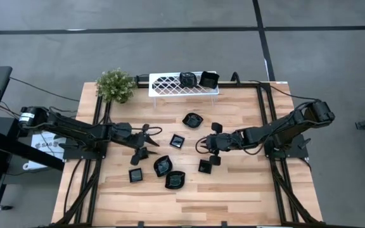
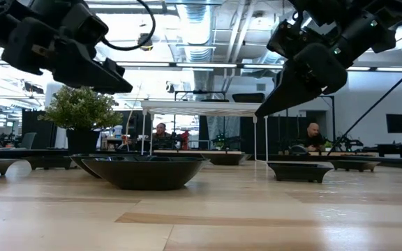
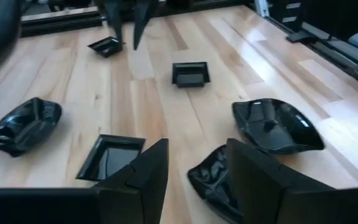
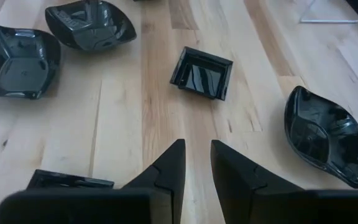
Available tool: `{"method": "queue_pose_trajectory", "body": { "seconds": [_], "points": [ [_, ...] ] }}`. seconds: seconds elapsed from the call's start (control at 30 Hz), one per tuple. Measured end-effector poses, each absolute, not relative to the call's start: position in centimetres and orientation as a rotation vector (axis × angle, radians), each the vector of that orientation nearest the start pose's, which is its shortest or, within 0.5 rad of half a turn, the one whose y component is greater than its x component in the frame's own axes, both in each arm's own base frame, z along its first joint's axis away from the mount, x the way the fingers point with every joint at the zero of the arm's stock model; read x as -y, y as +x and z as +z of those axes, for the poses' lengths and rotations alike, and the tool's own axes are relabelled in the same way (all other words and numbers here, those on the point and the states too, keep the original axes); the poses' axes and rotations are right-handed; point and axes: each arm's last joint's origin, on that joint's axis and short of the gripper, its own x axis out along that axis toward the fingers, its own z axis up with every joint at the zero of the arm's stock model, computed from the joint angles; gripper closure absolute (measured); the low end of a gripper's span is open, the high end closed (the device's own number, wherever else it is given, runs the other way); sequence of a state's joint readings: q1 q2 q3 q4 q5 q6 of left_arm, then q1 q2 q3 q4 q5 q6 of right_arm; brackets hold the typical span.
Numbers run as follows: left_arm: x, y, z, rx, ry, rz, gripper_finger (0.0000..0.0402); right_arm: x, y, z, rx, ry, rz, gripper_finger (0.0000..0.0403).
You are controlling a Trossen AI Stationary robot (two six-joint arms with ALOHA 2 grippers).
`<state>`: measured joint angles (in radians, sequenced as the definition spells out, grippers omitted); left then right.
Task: Pick & Place Mini shaped plates
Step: Stack the black leaf-shaped plate on top of the black leaf-shaped plate on the shelf
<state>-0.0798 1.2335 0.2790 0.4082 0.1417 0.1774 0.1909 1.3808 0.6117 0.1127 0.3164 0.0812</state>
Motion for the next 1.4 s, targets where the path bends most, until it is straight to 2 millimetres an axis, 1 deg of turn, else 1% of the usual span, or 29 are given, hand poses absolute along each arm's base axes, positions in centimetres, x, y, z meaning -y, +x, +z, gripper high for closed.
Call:
{"method": "queue_pose_trajectory", "body": {
  "seconds": [0.13, 0.23, 0.33, 0.43, 0.5, 0.57, 0.67, 0.8, 0.87, 0.97, 1.1, 1.23, 1.4],
  "points": [
    [2.7, 20.5, 13.9, -0.517, 0.106, -0.275, 0.0239, -4.1, 26.0, 17.7, -0.630, -0.088, -0.148, 0.0332],
    [3.6, 20.4, 14.0, -0.517, 0.068, -0.307, 0.0239, -4.1, 26.0, 17.7, -0.629, -0.088, -0.148, 0.0332],
    [4.9, 20.9, 15.0, -0.483, 0.069, -0.329, 0.0239, -4.1, 26.0, 17.7, -0.630, -0.093, -0.148, 0.0332],
    [6.1, 21.5, 16.1, -0.441, 0.093, -0.300, 0.0239, -4.0, 26.0, 17.7, -0.630, -0.096, -0.148, 0.0332],
    [6.8, 22.1, 16.6, -0.429, 0.100, -0.302, 0.0239, -4.0, 26.0, 17.7, -0.629, -0.095, -0.148, 0.0332],
    [7.4, 23.0, 16.7, -0.437, 0.105, -0.315, 0.0239, -4.0, 26.0, 17.7, -0.630, -0.096, -0.148, 0.0332],
    [8.0, 24.9, 16.1, -0.479, 0.111, -0.316, 0.0239, -4.0, 26.1, 17.8, -0.628, -0.095, -0.148, 0.0332],
    [7.9, 27.9, 15.2, -0.542, 0.076, -0.271, 0.0239, -4.0, 26.1, 17.8, -0.628, -0.090, -0.149, 0.0332],
    [7.5, 28.9, 15.0, -0.584, 0.069, -0.247, 0.0239, -4.2, 26.0, 17.7, -0.630, -0.092, -0.144, 0.0332],
    [6.9, 29.4, 14.6, -0.626, 0.024, -0.248, 0.0239, -4.4, 26.0, 17.7, -0.632, -0.095, -0.133, 0.0332],
    [6.6, 29.6, 13.8, -0.671, -0.082, -0.342, 0.0239, -4.6, 25.9, 17.7, -0.634, -0.097, -0.125, 0.0332],
    [7.1, 30.0, 12.6, -0.721, -0.091, -0.356, 0.0239, -4.5, 25.9, 17.7, -0.635, -0.095, -0.129, 0.0332],
    [7.4, 30.9, 12.8, -0.701, -0.057, -0.373, 0.0239, -4.5, 25.9, 17.7, -0.633, -0.094, -0.129, 0.0332]
  ]
}}
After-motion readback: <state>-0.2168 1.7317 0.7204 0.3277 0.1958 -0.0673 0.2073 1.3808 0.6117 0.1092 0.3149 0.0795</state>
